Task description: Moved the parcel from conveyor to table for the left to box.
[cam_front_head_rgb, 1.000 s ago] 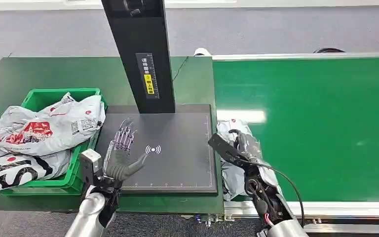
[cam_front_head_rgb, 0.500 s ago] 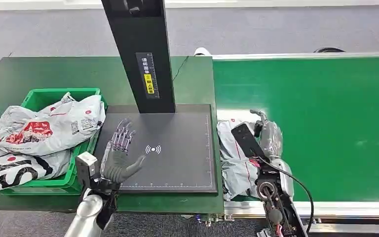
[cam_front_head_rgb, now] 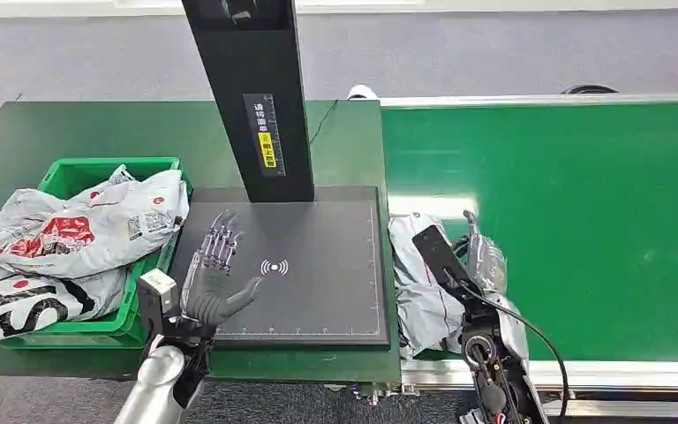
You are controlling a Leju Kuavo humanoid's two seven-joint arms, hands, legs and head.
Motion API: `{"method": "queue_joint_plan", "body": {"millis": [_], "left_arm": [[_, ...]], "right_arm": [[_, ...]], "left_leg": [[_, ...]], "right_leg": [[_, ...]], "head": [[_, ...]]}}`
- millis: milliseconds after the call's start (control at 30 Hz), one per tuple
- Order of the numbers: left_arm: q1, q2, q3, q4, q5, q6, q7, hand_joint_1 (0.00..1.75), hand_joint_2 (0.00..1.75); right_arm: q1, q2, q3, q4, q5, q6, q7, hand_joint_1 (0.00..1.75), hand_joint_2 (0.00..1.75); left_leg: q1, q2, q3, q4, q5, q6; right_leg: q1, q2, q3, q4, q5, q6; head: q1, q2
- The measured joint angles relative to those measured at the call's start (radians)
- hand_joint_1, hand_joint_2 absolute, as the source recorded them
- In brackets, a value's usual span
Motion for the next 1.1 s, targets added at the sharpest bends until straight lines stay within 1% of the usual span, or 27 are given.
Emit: {"method": "queue_joint_plan", "body": {"millis": [67,133,333,567,667,900,1067,1100], "left_arm": [[0.000,-0.002,0.000,0.000,-0.007,0.001,0.009,0.00,1.75],[0.000,-0.002,0.000,0.000,-0.009,0.002,0.011,0.00,1.75],[0.000,-0.003,0.002,0.000,-0.010,0.002,0.013,0.00,1.75],[0.000,-0.005,0.002,0.000,-0.011,0.002,0.013,0.00,1.75],[-0.002,-0.005,0.003,0.002,-0.011,0.002,0.013,0.00,1.75],[-0.018,-0.005,0.004,0.015,-0.003,-0.003,0.013,0.00,1.75],[-0.024,-0.009,0.004,0.028,0.003,-0.013,0.016,0.00,1.75],[-0.027,-0.010,0.004,0.034,0.003,-0.013,0.015,0.00,1.75]], "right_arm": [[0.017,-0.010,-0.013,0.000,0.038,0.046,0.062,0.00,1.75],[0.037,-0.019,-0.026,0.002,0.059,0.086,0.082,0.00,1.75],[0.040,-0.030,-0.040,0.055,0.092,0.174,0.085,0.00,1.75],[0.023,-0.031,-0.040,0.111,0.094,0.197,0.080,0.00,1.75],[0.009,-0.032,-0.040,0.139,0.094,0.230,0.076,0.00,1.75],[-0.048,-0.032,-0.031,0.247,0.104,0.293,0.050,0.00,1.75],[-0.094,-0.035,-0.011,0.338,0.078,0.358,-0.056,0.00,1.75],[-0.104,-0.035,-0.006,0.359,0.071,0.364,-0.070,0.35,1.75]], "left_leg": [[0.000,0.000,0.000,0.000,0.000,0.000],[0.000,0.000,-0.001,0.000,0.000,0.000],[0.000,0.000,-0.002,0.000,0.000,0.000],[0.000,0.000,-0.002,0.000,0.000,0.000],[0.000,0.000,-0.002,0.000,0.000,0.000],[0.000,0.000,-0.002,0.000,0.000,0.000],[0.000,0.003,0.000,0.000,0.000,0.000],[0.000,0.005,0.000,0.000,0.000,0.000]], "right_leg": [[0.000,0.000,0.000,0.000,0.000,0.000],[0.000,0.000,-0.001,0.000,0.000,0.000],[0.000,0.000,-0.001,0.000,0.000,0.000],[0.000,0.000,-0.001,0.000,0.000,0.000],[0.000,0.000,-0.002,0.000,0.000,0.000],[0.000,0.000,-0.001,0.000,0.000,0.000],[0.000,0.001,-0.001,0.000,0.000,0.000],[0.000,0.003,-0.001,0.000,0.000,0.000]], "head": [[0.000,0.000],[0.000,0.000],[0.000,0.000],[0.000,0.000],[0.000,0.000],[0.000,0.000],[0.000,0.000],[0.000,0.000]]}}
